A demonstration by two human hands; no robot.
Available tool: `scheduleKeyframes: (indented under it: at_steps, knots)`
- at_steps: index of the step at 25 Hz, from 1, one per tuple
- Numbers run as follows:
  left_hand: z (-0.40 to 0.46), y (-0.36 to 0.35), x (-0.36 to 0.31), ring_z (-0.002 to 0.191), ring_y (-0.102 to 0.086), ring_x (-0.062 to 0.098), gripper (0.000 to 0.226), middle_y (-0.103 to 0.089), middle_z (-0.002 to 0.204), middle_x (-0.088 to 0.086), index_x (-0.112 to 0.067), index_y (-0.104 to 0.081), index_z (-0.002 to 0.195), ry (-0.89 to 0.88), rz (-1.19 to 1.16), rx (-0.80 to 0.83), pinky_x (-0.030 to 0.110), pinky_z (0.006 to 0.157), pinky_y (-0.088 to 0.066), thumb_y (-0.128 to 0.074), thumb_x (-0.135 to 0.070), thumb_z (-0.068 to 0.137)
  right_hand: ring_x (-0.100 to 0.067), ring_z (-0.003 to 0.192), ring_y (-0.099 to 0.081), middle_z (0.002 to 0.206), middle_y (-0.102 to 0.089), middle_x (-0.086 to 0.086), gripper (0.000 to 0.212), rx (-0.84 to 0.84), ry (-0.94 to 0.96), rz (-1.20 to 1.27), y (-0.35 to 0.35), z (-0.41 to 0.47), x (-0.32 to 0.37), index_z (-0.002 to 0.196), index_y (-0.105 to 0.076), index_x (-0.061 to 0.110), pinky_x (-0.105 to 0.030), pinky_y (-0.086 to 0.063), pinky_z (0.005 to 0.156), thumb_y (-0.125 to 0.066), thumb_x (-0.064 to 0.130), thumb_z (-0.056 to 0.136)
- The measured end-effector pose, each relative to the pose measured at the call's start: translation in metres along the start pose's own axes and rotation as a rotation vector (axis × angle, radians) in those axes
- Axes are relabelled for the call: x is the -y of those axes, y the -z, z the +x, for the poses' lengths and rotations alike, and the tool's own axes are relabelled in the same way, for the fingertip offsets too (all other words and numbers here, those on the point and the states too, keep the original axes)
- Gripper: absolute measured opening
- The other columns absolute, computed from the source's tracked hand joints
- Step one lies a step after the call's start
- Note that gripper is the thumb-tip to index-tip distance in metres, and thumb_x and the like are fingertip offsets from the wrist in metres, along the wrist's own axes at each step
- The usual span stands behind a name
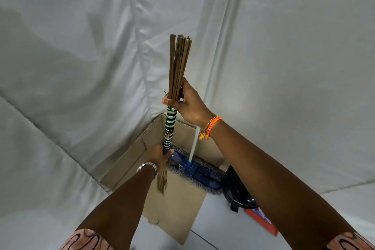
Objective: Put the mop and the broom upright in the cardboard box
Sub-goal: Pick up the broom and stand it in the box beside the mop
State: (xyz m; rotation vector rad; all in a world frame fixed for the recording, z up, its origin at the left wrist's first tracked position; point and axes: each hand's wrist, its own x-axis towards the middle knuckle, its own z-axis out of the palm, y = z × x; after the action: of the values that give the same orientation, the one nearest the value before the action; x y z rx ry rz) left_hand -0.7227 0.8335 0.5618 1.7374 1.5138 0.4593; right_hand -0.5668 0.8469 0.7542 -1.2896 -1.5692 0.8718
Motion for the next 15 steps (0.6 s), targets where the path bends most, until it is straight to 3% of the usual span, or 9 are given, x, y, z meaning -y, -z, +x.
scheduleKeyframes:
  at_steps: [4,8,10,15]
  knots:
    - [0.088,0.006,0.039,0.076,-0.062,0.028,0.020,-0.069,0.083,0.009,-0.011,-0.065,0.088,-0.022,0.050,0.072,0.029,0.066,-0.038,-0.066,-0.031,0.085,-0.022,0.096,-0.066,0.097,-0.065,-0.004,0.042,-0.030,-0.060,-0.051,-0.035,0.064,-0.052,0.115,-0.047,0.014,-0.042,-0.056,0.087,-0.073,0.014,0.082]
    - [0.180,0.003,0.084,0.088,-0.066,0.028,0.025,-0.073,0.095,0.009,-0.010,-0.068,0.102,-0.029,0.040,0.139,0.031,0.077,-0.047,-0.067,-0.028,0.085,-0.021,0.090,-0.065,0.099,-0.068,-0.003,0.038,-0.207,-0.174,-0.068,-0.066,0.129,-0.120,0.108,-0.060,0.016,-0.048,-0.056,0.086,-0.077,0.008,0.075]
    - [0.211,-0.004,0.104,0.090,-0.065,0.024,0.027,-0.071,0.094,0.004,-0.011,-0.065,0.108,-0.020,0.033,0.176,0.027,0.078,-0.045,-0.067,-0.025,0.085,-0.021,0.090,-0.067,0.098,-0.070,-0.002,0.045,-0.277,-0.235,-0.078,-0.077,0.153,-0.152,0.110,-0.061,0.021,-0.047,-0.057,0.084,-0.075,-0.001,0.074]
    - [0.301,-0.056,0.163,0.084,-0.063,0.020,0.022,-0.065,0.086,-0.002,-0.013,-0.063,0.107,-0.041,-0.040,0.115,0.026,0.073,-0.042,-0.066,-0.020,0.086,-0.016,0.098,-0.067,0.103,-0.072,-0.003,0.043,-0.254,-0.250,-0.095,-0.093,0.199,-0.259,0.113,-0.059,0.015,-0.037,-0.059,0.086,-0.069,-0.006,0.077]
